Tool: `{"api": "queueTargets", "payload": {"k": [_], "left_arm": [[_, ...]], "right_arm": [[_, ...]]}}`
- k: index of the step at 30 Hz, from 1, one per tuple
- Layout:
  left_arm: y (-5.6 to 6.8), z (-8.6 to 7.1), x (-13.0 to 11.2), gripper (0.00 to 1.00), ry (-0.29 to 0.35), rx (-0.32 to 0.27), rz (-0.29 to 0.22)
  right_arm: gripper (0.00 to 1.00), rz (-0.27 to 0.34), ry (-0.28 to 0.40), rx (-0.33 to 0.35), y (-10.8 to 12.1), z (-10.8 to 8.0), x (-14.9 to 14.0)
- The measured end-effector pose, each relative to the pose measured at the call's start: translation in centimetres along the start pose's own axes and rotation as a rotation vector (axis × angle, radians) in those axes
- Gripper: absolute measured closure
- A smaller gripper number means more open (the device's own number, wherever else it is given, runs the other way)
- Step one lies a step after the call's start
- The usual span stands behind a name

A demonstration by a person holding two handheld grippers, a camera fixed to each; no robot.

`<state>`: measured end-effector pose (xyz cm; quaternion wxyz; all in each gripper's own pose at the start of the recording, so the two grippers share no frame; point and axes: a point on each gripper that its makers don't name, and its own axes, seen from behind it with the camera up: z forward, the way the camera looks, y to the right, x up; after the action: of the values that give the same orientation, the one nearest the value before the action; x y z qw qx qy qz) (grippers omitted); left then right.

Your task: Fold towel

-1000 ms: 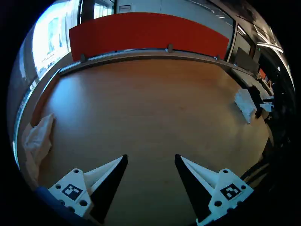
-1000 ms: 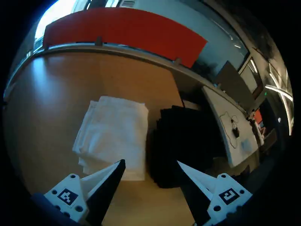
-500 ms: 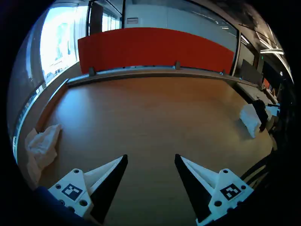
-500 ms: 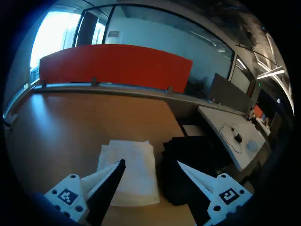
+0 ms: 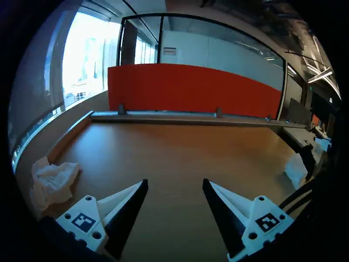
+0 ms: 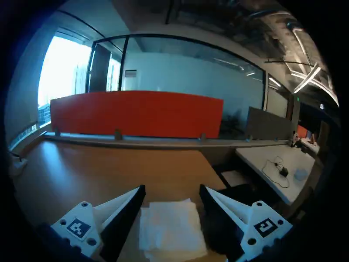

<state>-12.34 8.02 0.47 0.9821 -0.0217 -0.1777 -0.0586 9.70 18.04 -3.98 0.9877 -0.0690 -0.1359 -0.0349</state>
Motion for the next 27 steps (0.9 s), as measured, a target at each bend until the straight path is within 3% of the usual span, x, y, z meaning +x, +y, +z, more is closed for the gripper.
{"api": "queueTargets", "payload": {"k": [5, 14, 20, 27], "left_arm": [[-0.6, 0.0, 1.4, 0.07, 0.061, 0.025, 0.005], [-0.6, -0.2, 3.0, 0.07, 0.114, 0.028, 0.005], [-0.9, -0.6, 4.6, 0.07, 0.164, 0.038, 0.018], [-1.8, -0.8, 5.7, 0.07, 0.209, 0.060, -0.005]], "right_arm": [[0.03, 0.029, 0.067, 0.034, -2.8, 0.1, 2.4], [0.01, 0.043, 0.145, 0.097, -8.1, 0.1, 4.9], [0.01, 0.070, 0.182, 0.135, -11.5, 0.0, 6.7], [0.00, 0.090, 0.206, 0.162, -15.4, -0.2, 7.4]]}}
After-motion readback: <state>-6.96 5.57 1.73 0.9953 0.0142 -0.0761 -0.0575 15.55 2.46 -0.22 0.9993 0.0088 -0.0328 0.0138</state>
